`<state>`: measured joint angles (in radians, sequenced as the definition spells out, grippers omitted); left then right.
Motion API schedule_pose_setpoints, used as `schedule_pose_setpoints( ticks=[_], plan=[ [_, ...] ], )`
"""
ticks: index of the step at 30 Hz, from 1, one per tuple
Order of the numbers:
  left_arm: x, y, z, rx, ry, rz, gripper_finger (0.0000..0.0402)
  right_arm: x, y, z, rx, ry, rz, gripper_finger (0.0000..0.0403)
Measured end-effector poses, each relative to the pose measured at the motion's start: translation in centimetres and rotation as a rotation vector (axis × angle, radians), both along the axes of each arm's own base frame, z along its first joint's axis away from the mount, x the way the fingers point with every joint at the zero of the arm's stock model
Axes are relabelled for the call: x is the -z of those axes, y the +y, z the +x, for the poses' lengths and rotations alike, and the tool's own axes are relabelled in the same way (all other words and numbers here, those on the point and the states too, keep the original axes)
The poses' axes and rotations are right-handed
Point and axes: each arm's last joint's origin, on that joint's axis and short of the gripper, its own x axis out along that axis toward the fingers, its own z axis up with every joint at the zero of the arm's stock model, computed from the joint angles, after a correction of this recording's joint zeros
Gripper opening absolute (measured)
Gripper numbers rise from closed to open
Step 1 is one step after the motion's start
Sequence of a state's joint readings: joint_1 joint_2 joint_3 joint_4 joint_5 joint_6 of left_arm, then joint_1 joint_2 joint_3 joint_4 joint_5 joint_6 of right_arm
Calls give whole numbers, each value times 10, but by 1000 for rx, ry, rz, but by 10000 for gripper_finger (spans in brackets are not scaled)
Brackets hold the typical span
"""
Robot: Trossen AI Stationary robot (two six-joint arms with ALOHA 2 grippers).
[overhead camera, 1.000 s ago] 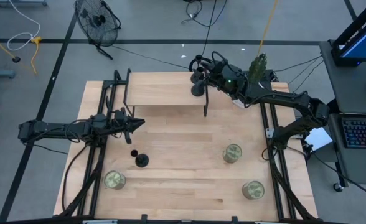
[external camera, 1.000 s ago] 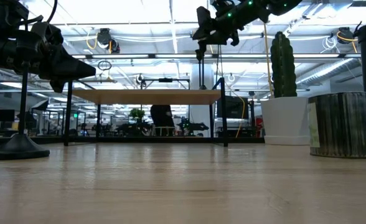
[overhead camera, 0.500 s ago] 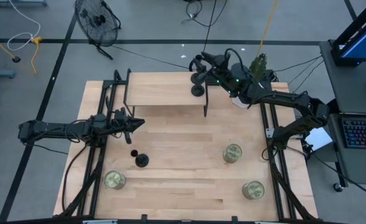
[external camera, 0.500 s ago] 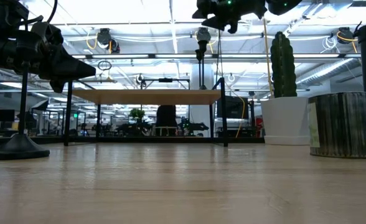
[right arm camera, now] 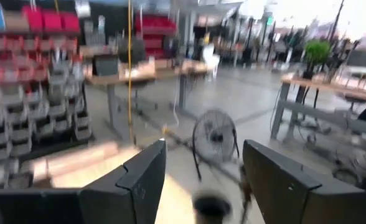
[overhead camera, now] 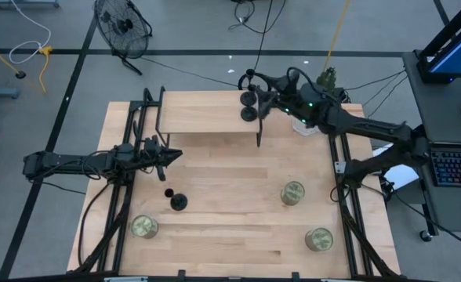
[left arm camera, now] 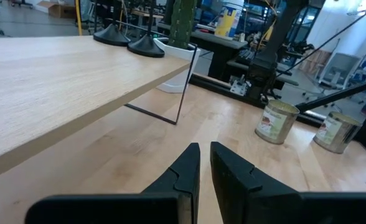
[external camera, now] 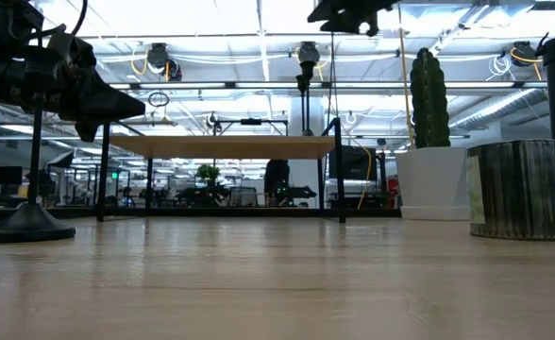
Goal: Pick & Place candle stick holders
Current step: Put the candle holder on the shelf
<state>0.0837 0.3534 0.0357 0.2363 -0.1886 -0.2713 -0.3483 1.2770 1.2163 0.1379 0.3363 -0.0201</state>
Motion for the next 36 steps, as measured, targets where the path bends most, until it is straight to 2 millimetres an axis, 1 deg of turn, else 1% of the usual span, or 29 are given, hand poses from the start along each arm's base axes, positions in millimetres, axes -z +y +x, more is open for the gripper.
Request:
schedule_pose_setpoints(
  ticks=[4, 7, 13, 15, 19, 23, 28, 33, 36],
  plan=[
    [0, 0, 0, 0, 0, 0, 42, -3, 12, -22, -14, 95, 45, 204],
    [0, 0, 0, 0, -2, -1, 42, -5, 21, -38, -23, 134, 89, 204],
    [-5, 0, 0, -5, -65, -42, 42, -4, 34, -68, -25, 221, 186, 207],
    [-7, 0, 0, -5, -83, -40, 42, -4, 38, -76, -26, 216, 208, 207],
    [-7, 0, 0, -6, -89, -42, 42, 4, 46, -90, -43, 173, 218, 207],
    [-7, 0, 0, -15, -89, -38, 42, 22, 53, -101, -65, 116, 212, 208],
    [-13, 1, 0, -23, -123, 38, 42, 52, 60, -116, -88, 36, 221, 208],
    [-30, 1, 0, -31, -163, 48, 42, 76, 65, -134, -93, -56, 250, 208],
    [-41, 1, 0, -30, -122, 52, 42, 84, 68, -146, -95, -101, 273, 208]
  ],
)
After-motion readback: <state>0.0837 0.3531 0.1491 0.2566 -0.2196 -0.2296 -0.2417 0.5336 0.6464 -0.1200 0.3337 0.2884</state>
